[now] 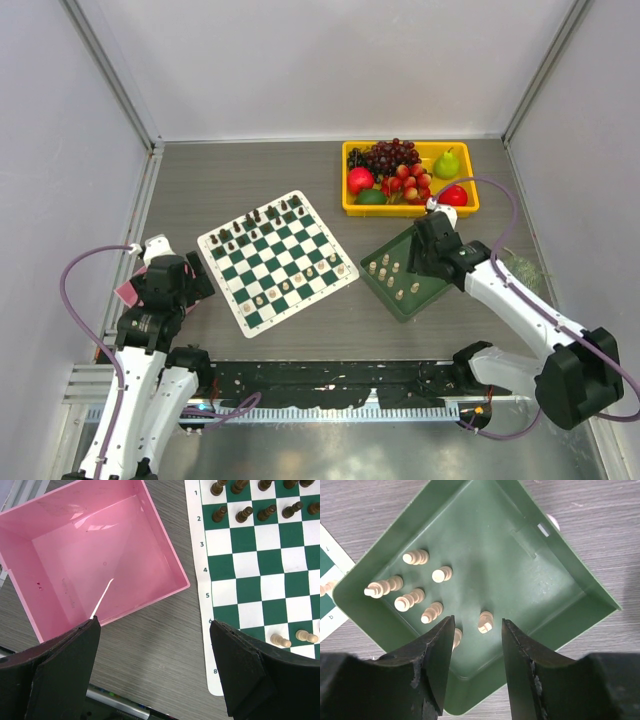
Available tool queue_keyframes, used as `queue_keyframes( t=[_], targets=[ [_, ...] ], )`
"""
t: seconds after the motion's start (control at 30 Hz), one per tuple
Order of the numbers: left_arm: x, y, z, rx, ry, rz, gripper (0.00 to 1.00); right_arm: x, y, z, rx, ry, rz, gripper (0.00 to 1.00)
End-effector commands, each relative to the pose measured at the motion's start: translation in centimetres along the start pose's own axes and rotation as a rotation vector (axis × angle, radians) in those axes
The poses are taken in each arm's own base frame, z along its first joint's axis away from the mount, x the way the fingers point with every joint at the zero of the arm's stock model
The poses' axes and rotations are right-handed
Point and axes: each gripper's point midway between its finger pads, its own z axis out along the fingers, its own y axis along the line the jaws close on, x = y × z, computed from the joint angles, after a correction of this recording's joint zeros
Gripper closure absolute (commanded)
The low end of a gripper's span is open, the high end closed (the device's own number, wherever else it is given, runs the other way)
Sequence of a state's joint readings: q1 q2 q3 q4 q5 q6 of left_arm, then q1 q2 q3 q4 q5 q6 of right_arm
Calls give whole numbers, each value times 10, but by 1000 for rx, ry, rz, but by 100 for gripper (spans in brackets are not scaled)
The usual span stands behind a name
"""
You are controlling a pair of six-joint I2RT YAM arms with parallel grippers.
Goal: Set up the chess pieces on the board
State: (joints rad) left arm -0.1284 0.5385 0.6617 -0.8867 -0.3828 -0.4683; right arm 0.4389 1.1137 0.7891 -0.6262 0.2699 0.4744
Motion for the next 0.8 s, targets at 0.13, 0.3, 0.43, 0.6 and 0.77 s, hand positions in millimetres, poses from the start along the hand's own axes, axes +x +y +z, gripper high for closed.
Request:
queue_keyframes(
  t=[0.13, 0.3, 0.43, 0.6, 0.77],
  targets=[
    [-13, -4, -3, 19, -47, -25, 1, 25, 0, 20, 25, 117, 1, 52],
    [-13, -4, -3, 21, -47, -24, 1, 35, -5, 27, 52, 148, -9, 52],
    [-14, -4, -3, 20, -51, -27, 1, 43, -7, 33, 66, 172, -18, 52],
    [-13, -4, -3, 19, -47, -25, 1, 53, -3, 40, 47, 207, -20, 55],
    [-14, -4, -3, 18, -47, -24, 1, 55, -2, 44, 43, 216, -17, 62]
  ],
)
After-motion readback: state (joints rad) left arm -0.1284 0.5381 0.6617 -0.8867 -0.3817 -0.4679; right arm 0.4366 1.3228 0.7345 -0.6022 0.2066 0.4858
